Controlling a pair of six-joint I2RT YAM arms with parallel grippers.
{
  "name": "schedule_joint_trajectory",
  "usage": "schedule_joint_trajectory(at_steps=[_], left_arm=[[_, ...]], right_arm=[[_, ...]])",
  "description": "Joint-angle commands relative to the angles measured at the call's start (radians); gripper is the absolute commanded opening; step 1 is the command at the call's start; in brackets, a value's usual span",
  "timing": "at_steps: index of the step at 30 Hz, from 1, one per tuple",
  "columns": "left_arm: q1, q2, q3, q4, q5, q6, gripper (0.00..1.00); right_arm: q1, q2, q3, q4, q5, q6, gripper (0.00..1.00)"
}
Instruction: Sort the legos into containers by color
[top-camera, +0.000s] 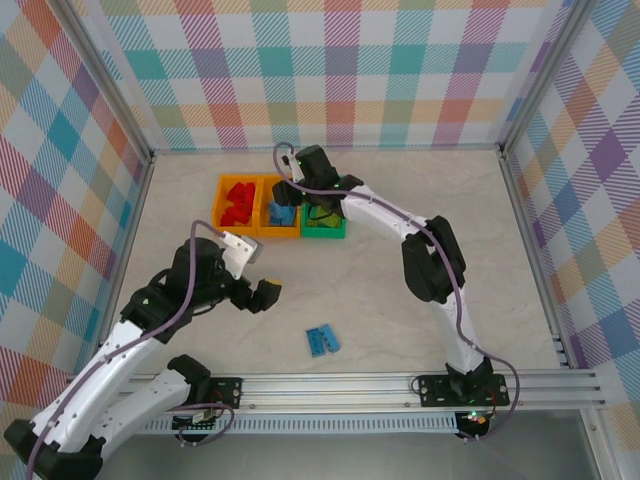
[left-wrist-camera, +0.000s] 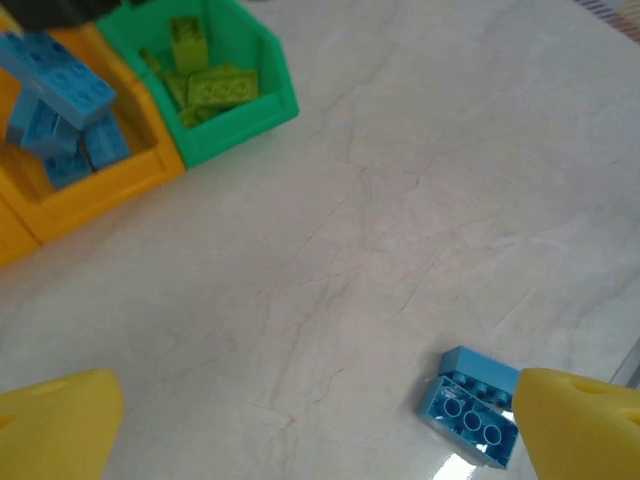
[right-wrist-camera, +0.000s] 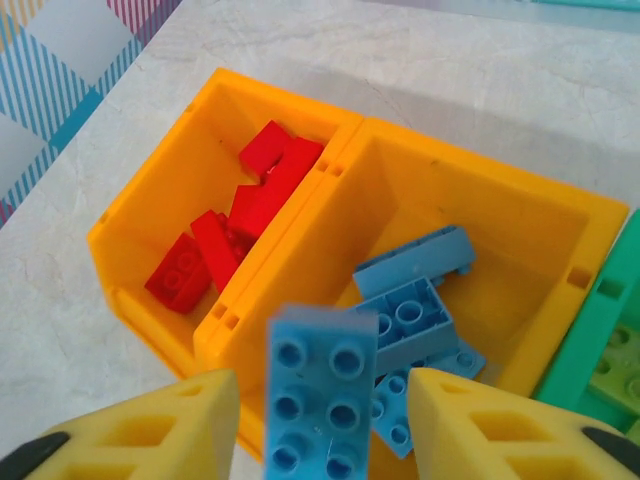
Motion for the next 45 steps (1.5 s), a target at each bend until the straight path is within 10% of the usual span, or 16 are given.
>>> schedule_joint_trajectory(at_steps=[1, 9, 15, 27, 45], left_arm=[[0.003, 0.024, 0.015, -0.036, -0.092, -0.317, 1.00], [-0.007, 0.015, -0.114, 0.028, -0.161, -0.935, 0.83], [-0.164, 0.064, -0.205, 0.107, -0.161, -1.146, 0.79], [-0.567, 0.534, -0.102, 0.199, -0.105, -0.965, 0.72], [-0.577, 0.697, -0.127, 0.211, -0.145, -0.948, 0.48]], right_arm=[[-0.006, -0.015, 0.063, -0.072, -0.030, -0.039, 0.52], [-0.012, -0.322, -0.184, -0.160, -0.058, -0.096, 0.61], [-0.013, -0.719, -0.501, -0.330, -0.209, -0.117, 0.77], [-0.013, -1.264, -0.924, -0.517, -0.144, 0.059, 1.00], [-0.012, -1.202, -0.903, -0.503, -0.125, 0.047, 1.00]])
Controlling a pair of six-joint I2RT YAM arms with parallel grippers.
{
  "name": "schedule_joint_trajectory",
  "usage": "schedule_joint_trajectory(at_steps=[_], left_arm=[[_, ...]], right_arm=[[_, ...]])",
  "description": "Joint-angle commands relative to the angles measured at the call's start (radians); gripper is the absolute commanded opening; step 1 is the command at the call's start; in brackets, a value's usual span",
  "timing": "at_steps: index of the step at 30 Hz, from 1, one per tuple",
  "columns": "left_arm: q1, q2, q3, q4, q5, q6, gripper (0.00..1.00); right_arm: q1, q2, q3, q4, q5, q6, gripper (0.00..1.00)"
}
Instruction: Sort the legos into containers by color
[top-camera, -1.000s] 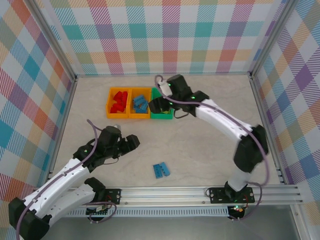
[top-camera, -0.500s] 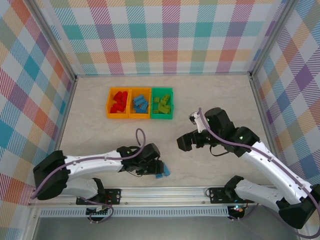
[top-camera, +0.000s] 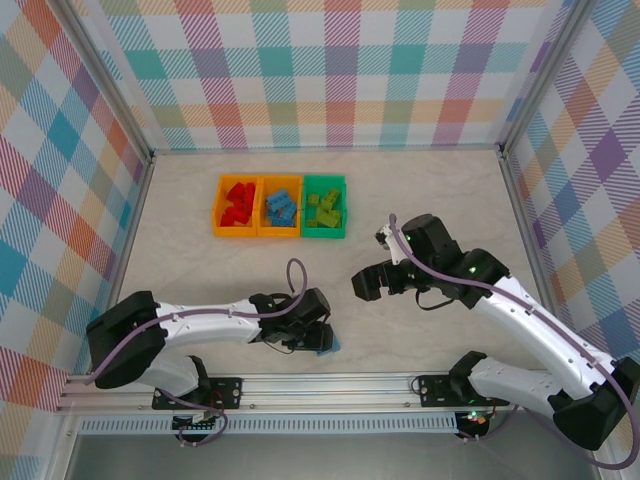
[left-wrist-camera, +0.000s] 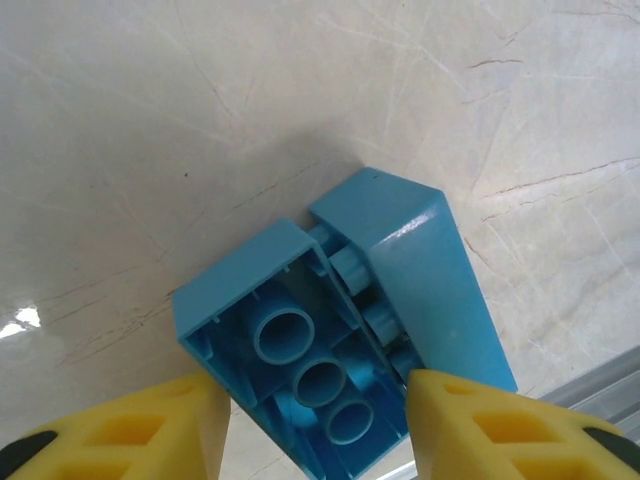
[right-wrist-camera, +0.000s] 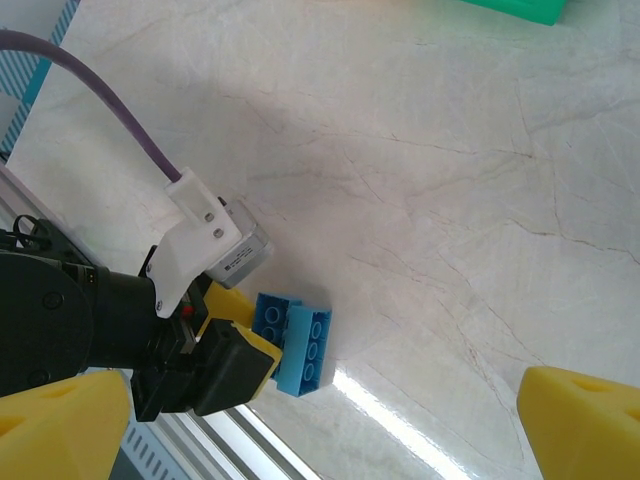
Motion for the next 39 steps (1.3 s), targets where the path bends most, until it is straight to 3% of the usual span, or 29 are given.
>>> schedule_joint_trajectory(at_steps=[1, 7, 15, 23, 32, 36, 39], left_arm=[[-0.010, 0.027, -0.003, -0.105, -0.066, 0.014, 0.47], [-0.010, -0.054, -0.026, -0.130, -0.128, 0.044, 0.46], [-0.009, -0.049, -0.039, -0.021, -0.113, 0.059, 0.54], [-0.009, 0.040, -0.034, -0.032, -0.120, 0.060, 0.33], [0.000, 0.025, 0.002, -0.107, -0.185, 0.074, 0.21], [0.078, -0.097, 0.043, -0.138, -0.198, 0.133, 0.20], [0.169, -0.170, 0.099, -0.175, -0.206, 0.207, 0.20]], right_arm=[[-0.003, 0.000, 0.024, 0.001, 0.016, 0.005, 1.00], [-0.003, 0.002, 0.025, 0.002, 0.022, 0.019, 1.00], [-0.003, 0.006, 0.039, -0.003, 0.015, 0.031, 1.00], [-0.003, 0.015, 0.041, -0.007, -0.021, 0.050, 1.00], [-0.003, 0.046, 0.046, -0.013, -0.126, 0.051, 1.00], [-0.003, 0.060, 0.057, -0.015, -0.185, 0.042, 1.00], [-0.003, 0.056, 0.063, -0.017, -0.162, 0.044, 1.00]])
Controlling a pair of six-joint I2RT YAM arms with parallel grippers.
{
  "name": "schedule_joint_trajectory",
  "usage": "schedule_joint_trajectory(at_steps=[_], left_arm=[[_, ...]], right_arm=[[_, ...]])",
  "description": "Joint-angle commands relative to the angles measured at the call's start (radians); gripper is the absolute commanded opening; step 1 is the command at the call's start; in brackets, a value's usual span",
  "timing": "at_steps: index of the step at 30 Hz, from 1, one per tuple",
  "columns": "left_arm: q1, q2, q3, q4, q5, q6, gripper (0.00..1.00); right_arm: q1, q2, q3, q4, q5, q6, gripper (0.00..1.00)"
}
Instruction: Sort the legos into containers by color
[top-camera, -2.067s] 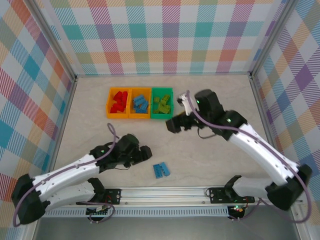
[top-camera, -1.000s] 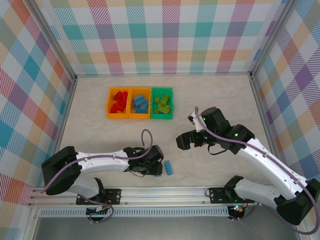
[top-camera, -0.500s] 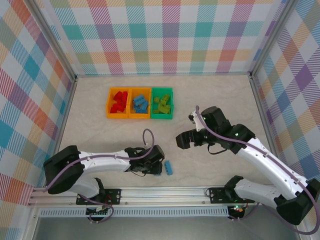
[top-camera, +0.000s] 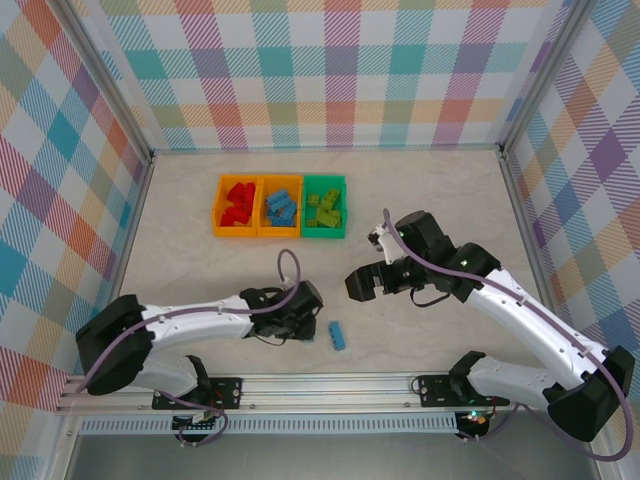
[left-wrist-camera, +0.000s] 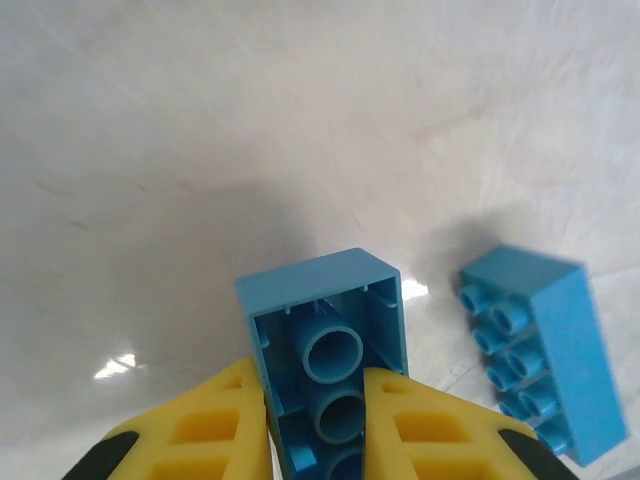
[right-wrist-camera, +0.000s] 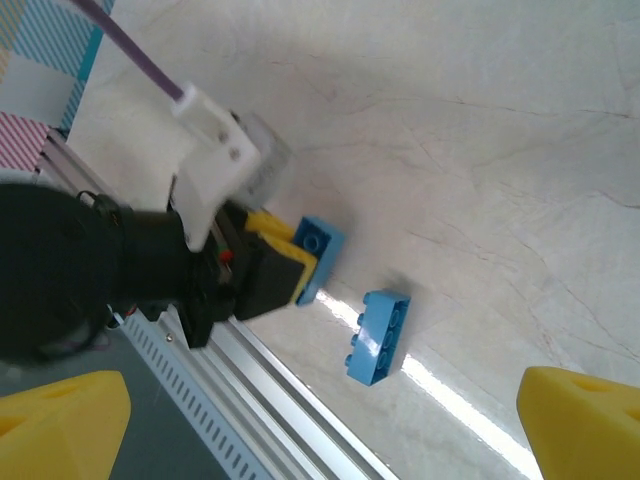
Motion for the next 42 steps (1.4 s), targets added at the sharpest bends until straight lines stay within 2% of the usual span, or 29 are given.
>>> schedule_joint_trajectory(at_steps=[1, 4, 7, 9, 12, 18, 24, 28, 32, 36, 42], left_arm=[[0.102, -0.092, 0.097, -0.069, -0.039, 0.108, 0.20], [0.230, -0.106, 0.173, -0.066, -0.031, 0.194, 0.20], [0.371, -0.043, 0.282, -0.038, -0.039, 0.283, 0.21], [0.462, 0.045, 0.380, -0.015, -0.030, 0.327, 0.21], [0.550, 0.206, 0.537, 0.008, -0.007, 0.389, 0.21], [0.660, 0.534, 0.855, -0.025, -0.005, 0.419, 0.23], [0.692, 0.648, 0.996, -0.039, 0.041, 0.431, 0.45], [0.693, 0.620, 1.000, -0.034, 0.052, 0.438, 0.52], [0.691, 0.539, 0.961, -0.045, 0.075, 0.439, 0.50], [0.671, 0.306, 0.788, 0.005, 0.157, 0.459, 0.50], [0.555, -0.153, 0.475, 0.007, 0.252, 0.755, 0.60]], right_arm=[[-0.003, -0.006, 0.043, -0.010, -0.014, 0.004, 1.00], [-0.003, -0.026, 0.047, -0.003, 0.019, 0.012, 1.00], [-0.003, -0.044, 0.046, 0.005, 0.042, 0.025, 1.00], [-0.003, -0.051, 0.052, -0.005, 0.052, 0.032, 1.00], [-0.003, -0.071, 0.057, -0.017, 0.056, 0.046, 1.00], [-0.003, -0.128, 0.046, -0.028, 0.063, 0.084, 1.00], [-0.003, -0.154, 0.037, -0.046, 0.074, 0.096, 1.00], [-0.002, -0.134, 0.035, -0.035, 0.067, 0.097, 1.00], [-0.003, -0.104, 0.031, -0.014, 0.051, 0.108, 1.00], [0.014, -0.070, -0.008, 0.003, 0.091, 0.167, 1.00], [0.179, 0.022, -0.093, 0.092, 0.222, 0.267, 0.92]])
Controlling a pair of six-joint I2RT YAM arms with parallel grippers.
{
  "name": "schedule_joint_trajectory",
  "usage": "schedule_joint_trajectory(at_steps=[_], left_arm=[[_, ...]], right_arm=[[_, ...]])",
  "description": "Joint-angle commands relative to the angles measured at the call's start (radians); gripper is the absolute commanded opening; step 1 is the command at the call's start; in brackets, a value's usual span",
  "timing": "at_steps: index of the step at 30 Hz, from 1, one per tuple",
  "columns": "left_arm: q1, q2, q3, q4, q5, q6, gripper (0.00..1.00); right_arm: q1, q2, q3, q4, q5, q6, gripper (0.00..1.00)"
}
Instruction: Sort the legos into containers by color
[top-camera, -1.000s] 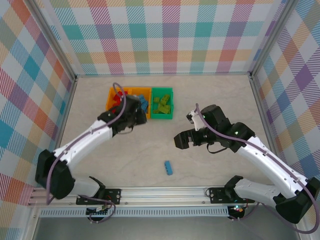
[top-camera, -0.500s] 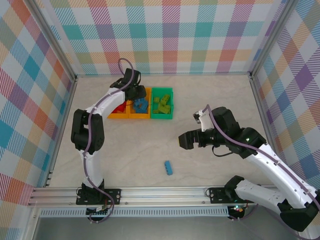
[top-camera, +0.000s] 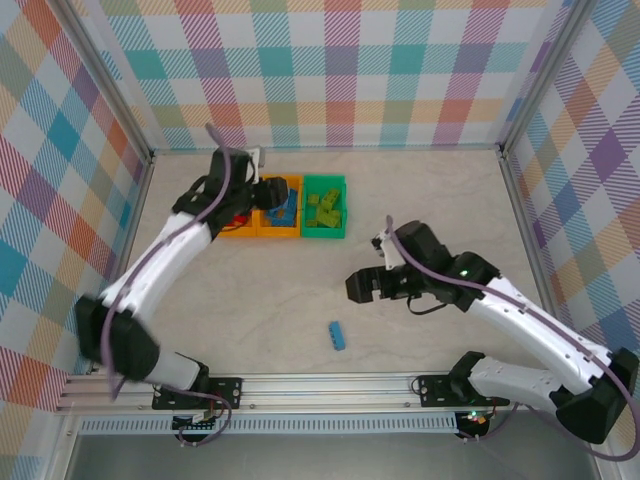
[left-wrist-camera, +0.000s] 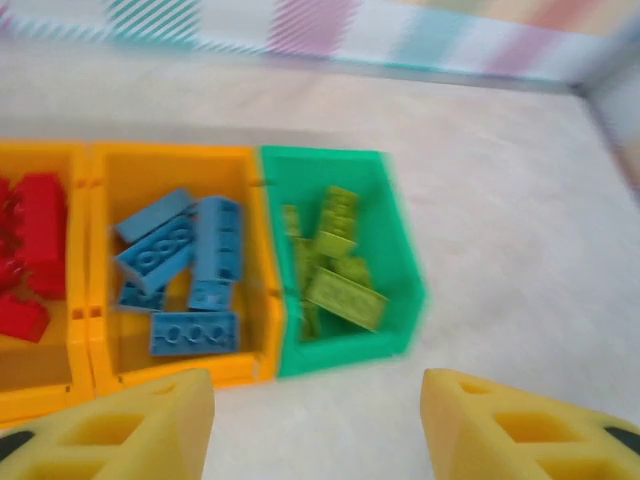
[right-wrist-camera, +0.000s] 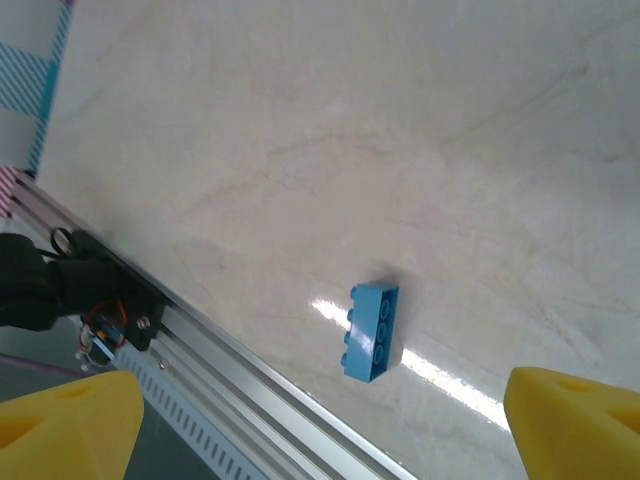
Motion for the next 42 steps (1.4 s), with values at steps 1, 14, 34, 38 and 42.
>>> schedule_joint_trajectory(at_steps=[1, 14, 34, 38, 42], left_arm=[[-0.062, -0.241, -0.149, -0.007, 0.089, 0.227, 0.61], [-0.079, -0.800, -0.431, -0.515, 0.439, 0.847, 0.74], [-0.079, -0.958, -0.600, -0.404, 0.453, 0.915, 0.99], [-0.079, -1.010, -0.674, -0.120, 0.339, 0.697, 1.00], [-0.079, -1.002, -0.701, -0.017, 0.115, 0.552, 1.00]], right_arm=[[0.097, 0.068, -0.041, 0.080, 0.085, 0.090, 0.91], [0.345, 0.464, -0.058, 0.197, 0.319, 0.238, 0.77], [0.317, 0.484, 0.006, 0.275, 0.412, 0.149, 0.22], [0.233, 0.506, 0.124, 0.357, 0.408, 0.011, 0.22], [0.137, 0.614, 0.287, 0.445, 0.394, -0.112, 0.22]])
